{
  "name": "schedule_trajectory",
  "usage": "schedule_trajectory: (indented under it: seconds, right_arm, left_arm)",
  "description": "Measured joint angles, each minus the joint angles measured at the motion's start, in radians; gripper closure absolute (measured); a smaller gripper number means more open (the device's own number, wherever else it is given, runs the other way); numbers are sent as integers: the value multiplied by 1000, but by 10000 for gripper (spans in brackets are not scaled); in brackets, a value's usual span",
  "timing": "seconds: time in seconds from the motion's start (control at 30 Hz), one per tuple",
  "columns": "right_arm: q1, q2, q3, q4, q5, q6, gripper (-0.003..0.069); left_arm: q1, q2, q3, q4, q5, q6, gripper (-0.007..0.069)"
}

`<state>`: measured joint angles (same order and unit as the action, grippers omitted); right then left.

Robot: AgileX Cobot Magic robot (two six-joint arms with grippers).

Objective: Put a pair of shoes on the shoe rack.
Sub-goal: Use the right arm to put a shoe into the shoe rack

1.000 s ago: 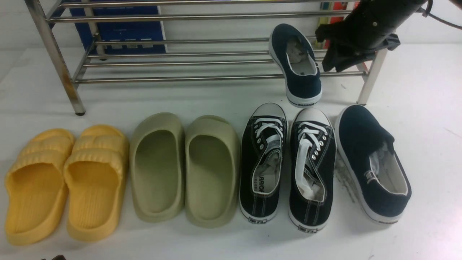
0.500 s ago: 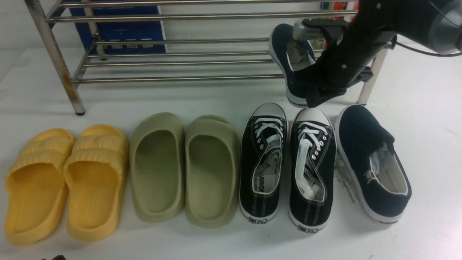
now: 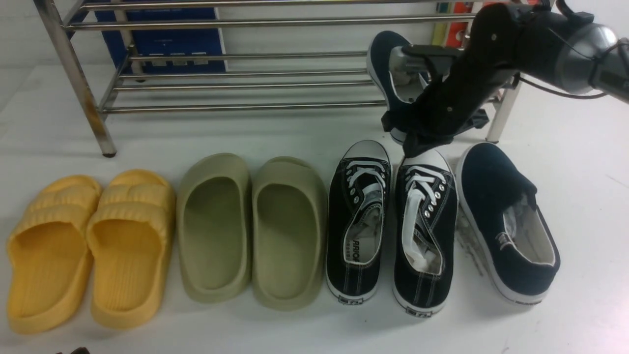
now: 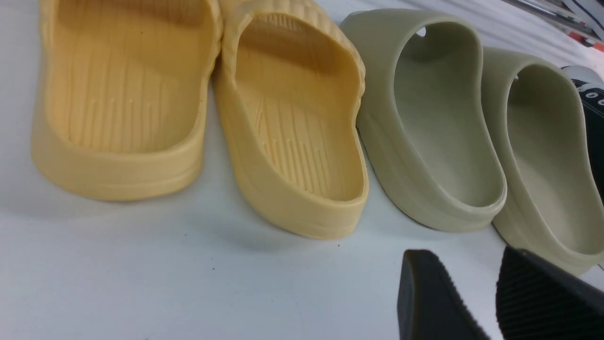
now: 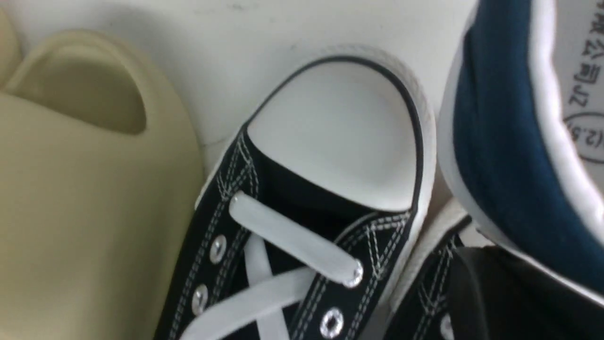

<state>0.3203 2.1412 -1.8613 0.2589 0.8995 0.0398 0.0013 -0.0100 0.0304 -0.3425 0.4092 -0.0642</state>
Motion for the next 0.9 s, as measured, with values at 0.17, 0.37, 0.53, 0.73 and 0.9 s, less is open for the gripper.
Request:
schedule_trajectory:
  seconds: [0.17, 0.37, 0.53, 0.73, 0.9]
  right_arm:
    - [0, 1, 0, -14, -75, 0, 654]
    - [0, 3, 0, -32, -135, 3, 650]
    - [0, 4, 0, -58, -202, 5, 651]
    - [-12, 25, 0, -60, -266, 5, 646]
    - [-19, 32, 0, -54, -264, 5, 644]
  left_arm:
    - [0, 0, 0, 0, 0, 0, 386]
    - [0, 0, 0, 0, 0, 0, 386]
    - [0, 0, 0, 0, 0, 0, 386]
    - [0, 0, 0, 0, 0, 0, 386]
    - [0, 0, 0, 0, 0, 0, 386]
